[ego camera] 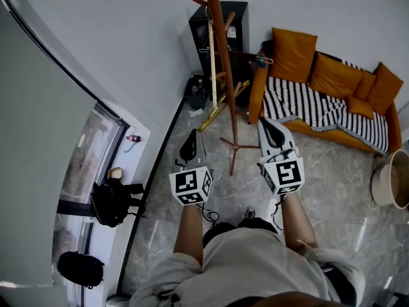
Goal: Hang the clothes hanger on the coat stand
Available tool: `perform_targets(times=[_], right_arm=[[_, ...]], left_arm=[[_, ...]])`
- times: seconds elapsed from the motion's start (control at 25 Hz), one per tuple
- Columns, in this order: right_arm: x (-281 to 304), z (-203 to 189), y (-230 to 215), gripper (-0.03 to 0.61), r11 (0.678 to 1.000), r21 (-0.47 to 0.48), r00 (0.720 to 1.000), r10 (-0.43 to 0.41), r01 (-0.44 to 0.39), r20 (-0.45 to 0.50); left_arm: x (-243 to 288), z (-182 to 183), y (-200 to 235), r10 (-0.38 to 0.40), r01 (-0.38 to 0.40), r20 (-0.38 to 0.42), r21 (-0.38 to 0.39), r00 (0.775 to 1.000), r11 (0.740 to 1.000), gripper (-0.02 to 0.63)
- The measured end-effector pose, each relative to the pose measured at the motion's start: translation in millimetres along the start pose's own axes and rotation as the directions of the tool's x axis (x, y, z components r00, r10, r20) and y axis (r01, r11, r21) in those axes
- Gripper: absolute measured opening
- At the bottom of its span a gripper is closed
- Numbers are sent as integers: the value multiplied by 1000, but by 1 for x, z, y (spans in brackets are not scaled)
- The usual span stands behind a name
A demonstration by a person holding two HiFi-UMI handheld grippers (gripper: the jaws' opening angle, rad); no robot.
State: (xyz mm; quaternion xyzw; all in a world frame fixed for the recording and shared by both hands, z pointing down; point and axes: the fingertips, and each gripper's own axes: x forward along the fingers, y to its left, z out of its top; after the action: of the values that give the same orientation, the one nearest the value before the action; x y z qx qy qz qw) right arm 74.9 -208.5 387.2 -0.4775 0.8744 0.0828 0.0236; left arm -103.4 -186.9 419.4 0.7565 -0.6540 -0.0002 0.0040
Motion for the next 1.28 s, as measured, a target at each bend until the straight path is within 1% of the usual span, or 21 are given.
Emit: perform_targets(times=[0.2,0.44,0.6,0.76,1.0,1.28], right_arm=[[-26,10,12,5,999,-2,999,-49,49,20],[-59,5,32,5,994,-8,994,-105,105,-8],[-72,2,57,5,994,-24,994,-110,109,-25],[-83,6,69,5,990,-35,989,-136,134,-62],[-87,15,73,5,989,-52,991,-136,135,-15],[-86,19,84,5,991,-47,992,-125,124,-6]], left_arm=[[-26,3,7,-36,36,20,0,999,999,11],[-67,-7,13,-78,78,15,-7,997,997,11],[-82,-21,14,-108,108,-5,-22,994,994,11],[-94,-24,6,-142,142,-4,-35,990,989,11],[-99,-14,2,-157,158,16,-17,987,987,11],[-104,-14,5,-169,169,23,-14,985,985,11]])
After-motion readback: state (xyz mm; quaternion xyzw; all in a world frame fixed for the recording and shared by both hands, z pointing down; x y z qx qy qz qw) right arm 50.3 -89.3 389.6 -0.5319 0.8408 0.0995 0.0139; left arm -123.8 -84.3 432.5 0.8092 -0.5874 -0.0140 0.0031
